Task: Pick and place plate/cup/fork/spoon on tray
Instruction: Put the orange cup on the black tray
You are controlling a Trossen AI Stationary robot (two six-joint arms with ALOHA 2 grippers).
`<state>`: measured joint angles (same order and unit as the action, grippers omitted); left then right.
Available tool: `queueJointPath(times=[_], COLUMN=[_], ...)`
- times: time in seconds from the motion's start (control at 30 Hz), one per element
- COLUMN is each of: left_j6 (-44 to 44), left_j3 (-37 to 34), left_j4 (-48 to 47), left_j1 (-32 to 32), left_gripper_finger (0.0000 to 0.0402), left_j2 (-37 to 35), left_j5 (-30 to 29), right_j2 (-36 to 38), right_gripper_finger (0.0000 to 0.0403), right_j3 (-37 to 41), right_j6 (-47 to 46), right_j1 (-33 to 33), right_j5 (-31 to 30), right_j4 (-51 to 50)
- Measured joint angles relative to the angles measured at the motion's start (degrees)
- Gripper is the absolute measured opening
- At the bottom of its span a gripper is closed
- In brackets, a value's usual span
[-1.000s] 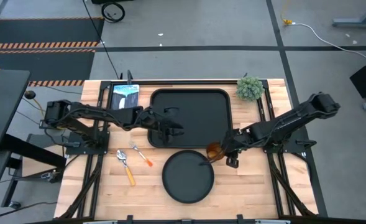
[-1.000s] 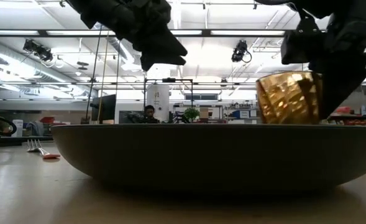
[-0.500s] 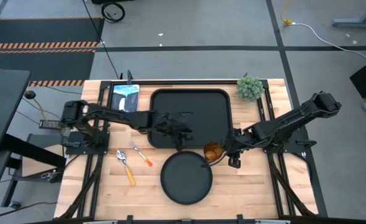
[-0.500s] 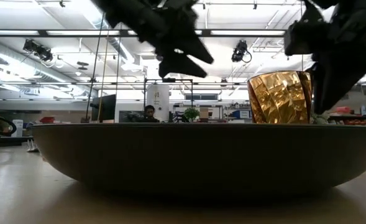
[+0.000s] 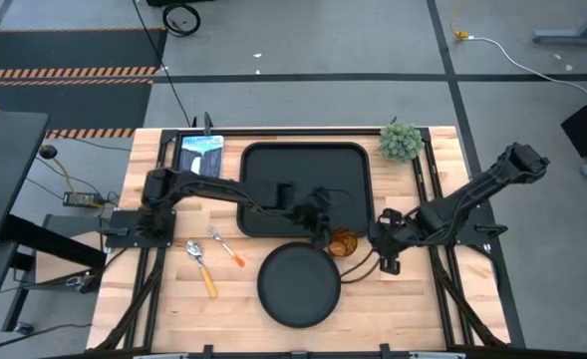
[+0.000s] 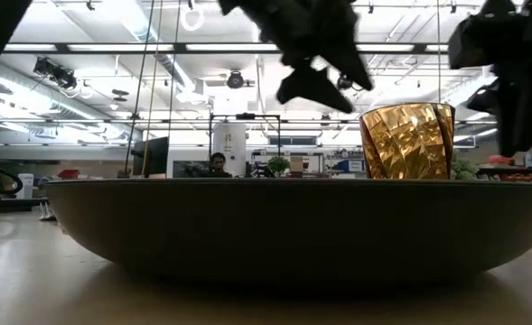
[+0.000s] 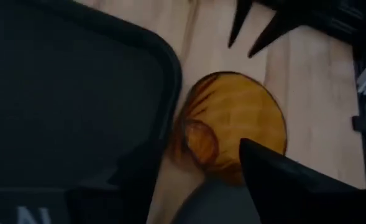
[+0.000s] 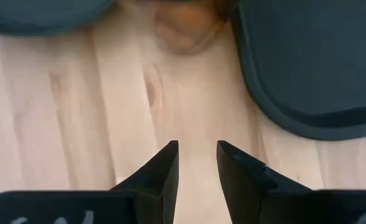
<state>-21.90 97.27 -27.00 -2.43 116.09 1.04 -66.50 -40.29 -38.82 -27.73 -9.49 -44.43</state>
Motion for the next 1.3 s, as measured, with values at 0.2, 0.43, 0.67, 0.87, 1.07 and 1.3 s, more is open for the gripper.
queueJointPath(times=[0.2,0.43,0.67,0.87,1.07,1.3], left_j6=[-0.4,-0.1,0.7,1.6,2.1,4.1], left_j3=[4.8,4.8,4.8,4.8,4.8,4.8], left_j4=[-2.0,-4.4,-4.6,-4.6,-4.6,-4.6], left_j1=[-0.3,-0.3,-0.5,-0.4,-0.4,-0.4], left_gripper_finger=[0.0257,0.0228,0.0192,0.0154,0.0120,0.0083], left_j2=[3.8,5.5,6.7,6.8,6.8,6.8], left_j5=[-0.1,-0.2,-0.3,-0.4,-0.4,-1.0], right_j2=[2.4,4.3,4.7,4.7,4.7,4.7], right_gripper_finger=[0.0116,0.0116,0.0116,0.0116,0.0116,0.0116], right_j3=[0.0,0.0,0.0,0.0,0.0,0.0], right_j6=[-3.1,-5.1,-6.2,-6.3,-6.5,-7.4], right_j1=[-3.9,-6.3,-6.8,-6.8,-6.8,-6.8], right_j5=[-4.8,-8.4,-9.6,-10.0,-10.0,-10.0], right_j4=[-2.9,-1.7,-1.3,-1.1,-1.3,-1.0])
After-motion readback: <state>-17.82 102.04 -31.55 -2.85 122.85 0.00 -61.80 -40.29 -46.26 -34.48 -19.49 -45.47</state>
